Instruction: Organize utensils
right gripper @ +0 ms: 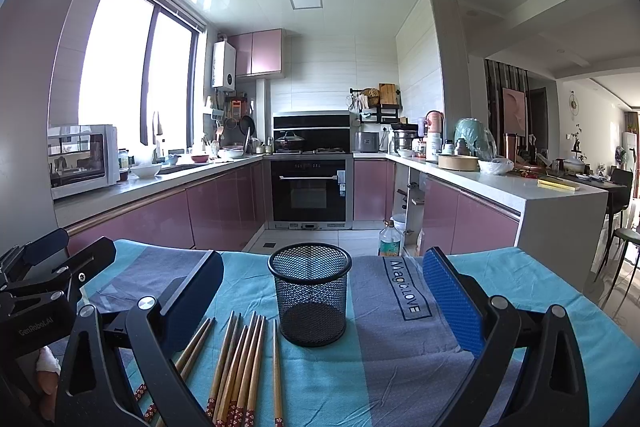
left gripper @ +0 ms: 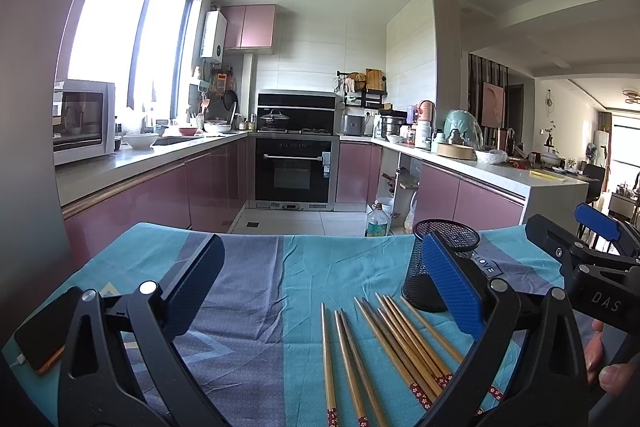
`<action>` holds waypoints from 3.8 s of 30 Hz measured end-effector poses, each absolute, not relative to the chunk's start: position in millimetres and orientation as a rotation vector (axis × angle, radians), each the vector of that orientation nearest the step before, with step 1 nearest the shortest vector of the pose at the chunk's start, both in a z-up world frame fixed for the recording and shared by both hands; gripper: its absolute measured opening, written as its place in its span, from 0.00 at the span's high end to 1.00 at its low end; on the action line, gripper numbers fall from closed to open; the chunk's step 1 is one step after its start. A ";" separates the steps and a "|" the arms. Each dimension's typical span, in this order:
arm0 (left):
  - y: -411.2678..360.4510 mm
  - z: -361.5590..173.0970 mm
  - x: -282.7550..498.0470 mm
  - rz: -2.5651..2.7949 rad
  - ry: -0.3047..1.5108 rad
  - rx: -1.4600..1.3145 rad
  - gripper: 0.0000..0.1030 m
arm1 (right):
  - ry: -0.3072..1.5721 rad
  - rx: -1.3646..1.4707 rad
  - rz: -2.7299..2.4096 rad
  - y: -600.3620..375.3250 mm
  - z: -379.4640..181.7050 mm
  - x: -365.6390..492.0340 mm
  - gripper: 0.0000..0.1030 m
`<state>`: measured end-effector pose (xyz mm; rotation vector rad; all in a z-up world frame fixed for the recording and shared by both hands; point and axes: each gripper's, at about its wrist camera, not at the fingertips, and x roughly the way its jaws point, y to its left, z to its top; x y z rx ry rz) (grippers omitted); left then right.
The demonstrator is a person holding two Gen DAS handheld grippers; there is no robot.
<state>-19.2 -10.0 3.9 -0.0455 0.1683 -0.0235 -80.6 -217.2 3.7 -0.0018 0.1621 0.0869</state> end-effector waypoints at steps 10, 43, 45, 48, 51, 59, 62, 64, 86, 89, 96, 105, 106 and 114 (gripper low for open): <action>-4.1 2.3 -12.8 -0.028 0.218 -0.032 0.06 | 0.194 0.006 0.103 -221.6 0.1 -76.2 0.06; -4.4 -95.7 110.6 -0.224 0.885 0.044 0.63 | 0.891 -0.125 0.316 -181.9 -91.8 35.1 0.63; -7.0 -98.0 114.3 -0.229 0.889 0.053 0.63 | 0.889 -0.136 0.317 -180.1 -91.6 37.1 0.67; -13.6 -102.5 120.5 -0.223 0.890 0.074 0.70 | 0.889 -0.137 0.325 -178.9 -91.5 39.7 0.75; -17.9 -102.2 120.1 -0.233 0.893 0.066 0.84 | 0.892 -0.122 0.339 -179.6 -91.1 41.0 0.90; -19.2 -97.8 112.2 -0.231 0.889 0.029 0.92 | 0.891 -0.076 0.360 -186.7 -88.5 39.1 0.95; -16.0 -95.4 107.4 -0.227 0.882 0.020 0.92 | 0.877 -0.059 0.369 -191.1 -84.2 36.3 0.95; -14.4 -93.0 105.2 -0.225 0.876 0.016 0.92 | 0.860 -0.050 0.383 -195.0 -78.0 32.4 0.95; 9.8 13.9 86.7 -0.407 0.671 -0.114 0.93 | 0.743 0.093 0.545 -225.6 -20.0 15.9 1.00; 8.0 13.7 87.4 -0.406 0.685 -0.120 0.93 | 0.793 0.063 0.533 -221.1 -31.4 20.9 0.98; 9.6 5.0 90.5 -0.399 0.711 -0.125 0.93 | 0.925 -0.132 0.441 -198.8 -74.2 35.9 0.83; 10.1 2.6 91.1 -0.401 0.713 -0.129 0.93 | 0.934 -0.178 0.437 -191.0 -84.9 40.2 0.95; 11.3 3.0 91.0 -0.402 0.712 -0.130 0.93 | 0.932 -0.170 0.449 -192.9 -83.0 40.4 0.95; 10.0 19.3 93.6 -0.445 0.677 -0.139 0.93 | 0.786 -0.045 0.541 -212.7 -29.6 18.5 0.95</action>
